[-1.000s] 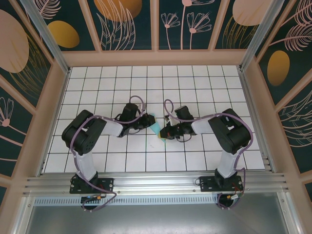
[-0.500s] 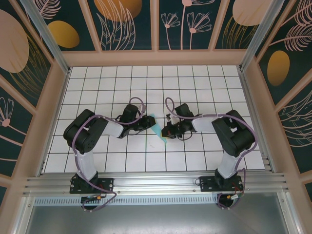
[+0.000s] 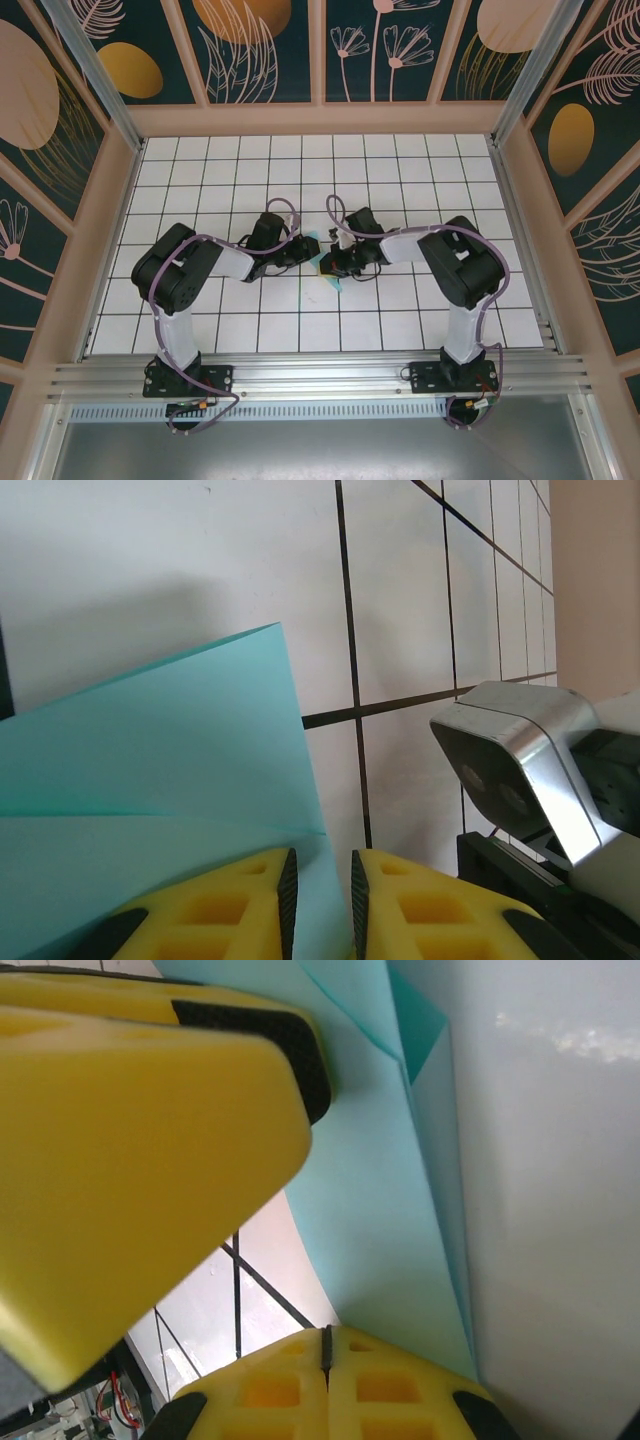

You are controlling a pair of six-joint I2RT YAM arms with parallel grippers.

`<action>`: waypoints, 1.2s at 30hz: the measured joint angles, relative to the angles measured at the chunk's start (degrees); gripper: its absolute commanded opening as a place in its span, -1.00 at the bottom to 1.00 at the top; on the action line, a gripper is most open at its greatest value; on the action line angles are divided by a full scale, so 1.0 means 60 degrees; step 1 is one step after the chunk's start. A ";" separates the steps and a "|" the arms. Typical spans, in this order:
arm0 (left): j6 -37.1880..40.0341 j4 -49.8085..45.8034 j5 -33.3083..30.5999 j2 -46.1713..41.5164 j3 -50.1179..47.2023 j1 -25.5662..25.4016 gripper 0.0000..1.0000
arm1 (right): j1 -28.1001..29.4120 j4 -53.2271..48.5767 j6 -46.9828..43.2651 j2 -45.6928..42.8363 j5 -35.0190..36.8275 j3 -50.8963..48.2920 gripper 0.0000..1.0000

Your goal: Fold a paper plane with a square sheet of paper (pick it up from the middle)

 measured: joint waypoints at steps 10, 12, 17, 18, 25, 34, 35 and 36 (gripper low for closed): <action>0.0135 -0.0138 -0.0135 -0.0004 0.0036 -0.0033 -0.51 | 0.0025 0.0499 -0.0018 -0.1235 0.0302 -0.1563 -1.00; 0.0142 -0.0138 -0.0138 0.0000 0.0036 -0.0036 -0.52 | 0.0015 0.0685 0.0025 -0.1450 0.0299 -0.1902 -1.00; 0.0164 -0.0138 -0.0135 -0.0004 0.0036 -0.0036 -0.50 | -0.0171 0.1541 0.0237 -0.1843 0.0095 -0.2801 -1.00; 0.0171 -0.0138 -0.0131 -0.0004 0.0036 -0.0036 -0.49 | -0.0193 0.1665 0.0266 -0.1894 0.0062 -0.2918 -1.00; 0.0404 -0.0149 -0.0004 -0.0040 0.0040 -0.0040 -0.43 | -0.0266 0.1111 0.0266 -0.2532 0.0007 -0.3344 -0.99; 0.1020 -0.0823 0.0091 -0.0040 0.0419 -0.0295 -0.41 | -0.0787 -0.0699 0.0131 -0.4473 0.0637 -0.2980 -0.81; 0.1067 -0.0827 0.0117 -0.0040 0.0419 -0.0353 -0.41 | -0.0954 -0.0765 0.0124 -0.4725 0.0809 -0.2976 -0.78; 0.1126 -0.0827 0.0149 -0.0040 0.0419 -0.0426 -0.40 | -0.1158 -0.0852 0.0117 -0.5005 0.0987 -0.2976 -0.77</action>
